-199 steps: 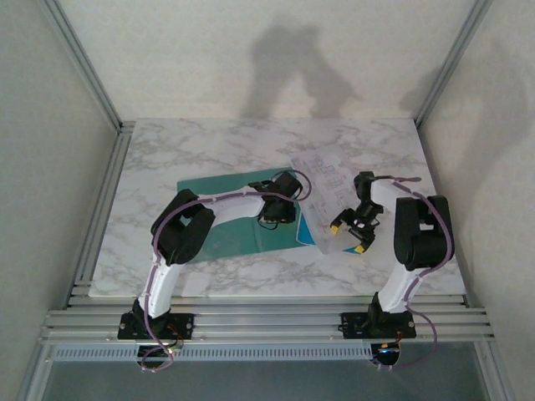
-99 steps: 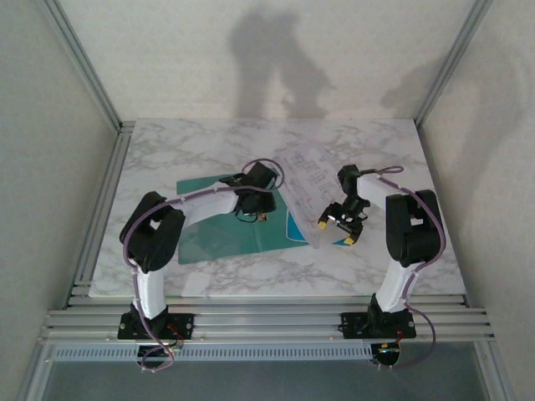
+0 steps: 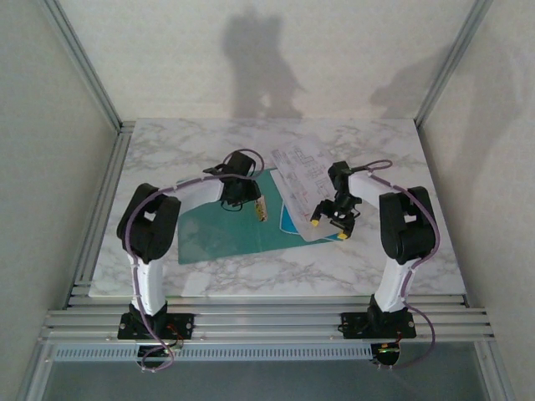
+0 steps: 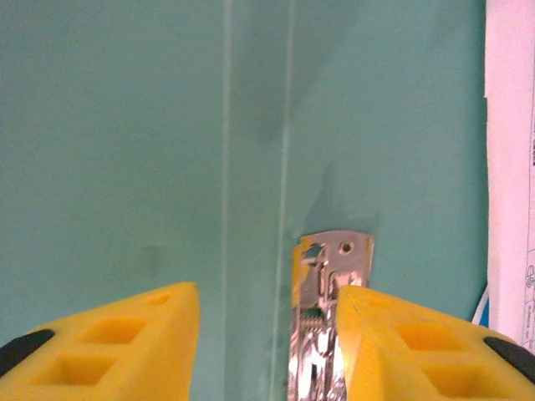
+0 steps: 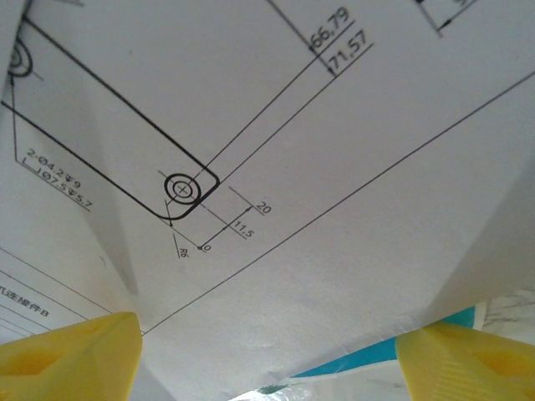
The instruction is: Put the files into the folder
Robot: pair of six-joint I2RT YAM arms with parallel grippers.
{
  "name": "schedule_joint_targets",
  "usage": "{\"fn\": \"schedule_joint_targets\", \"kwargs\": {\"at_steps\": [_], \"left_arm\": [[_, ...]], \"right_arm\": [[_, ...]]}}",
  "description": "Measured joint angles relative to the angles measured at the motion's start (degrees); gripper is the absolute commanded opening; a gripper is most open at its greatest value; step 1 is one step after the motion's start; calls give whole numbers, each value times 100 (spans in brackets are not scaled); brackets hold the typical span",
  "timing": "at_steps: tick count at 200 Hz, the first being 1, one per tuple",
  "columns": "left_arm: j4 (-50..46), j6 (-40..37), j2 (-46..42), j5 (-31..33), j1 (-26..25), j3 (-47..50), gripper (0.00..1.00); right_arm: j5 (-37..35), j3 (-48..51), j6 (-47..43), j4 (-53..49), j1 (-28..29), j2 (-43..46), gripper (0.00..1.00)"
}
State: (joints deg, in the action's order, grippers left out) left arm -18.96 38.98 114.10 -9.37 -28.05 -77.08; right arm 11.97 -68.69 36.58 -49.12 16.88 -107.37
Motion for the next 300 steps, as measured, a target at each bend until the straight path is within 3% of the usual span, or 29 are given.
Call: {"fn": "schedule_joint_targets", "kwargs": {"at_steps": [104, 162, 204, 244, 300], "left_arm": [[116, -345, 942, -328, -131, -1062, 43], [-59, -380, 1025, -260, -328, -1346, 44], [0, 13, 833, -413, -435, -1362, 47], [245, 501, 957, -1008, -734, -1996, 47], [376, 776, 1790, -1370, -1051, -2826, 49]], "right_arm": [[-70, 433, -212, -20, 129, 350, 80], [-345, 380, -214, -271, 138, 868, 80], [-210, -116, -63, -199, -269, 1156, 69], [125, -901, 192, 138, -1169, 479, 51], [170, -2216, 306, 273, -1534, -1049, 48]]}}
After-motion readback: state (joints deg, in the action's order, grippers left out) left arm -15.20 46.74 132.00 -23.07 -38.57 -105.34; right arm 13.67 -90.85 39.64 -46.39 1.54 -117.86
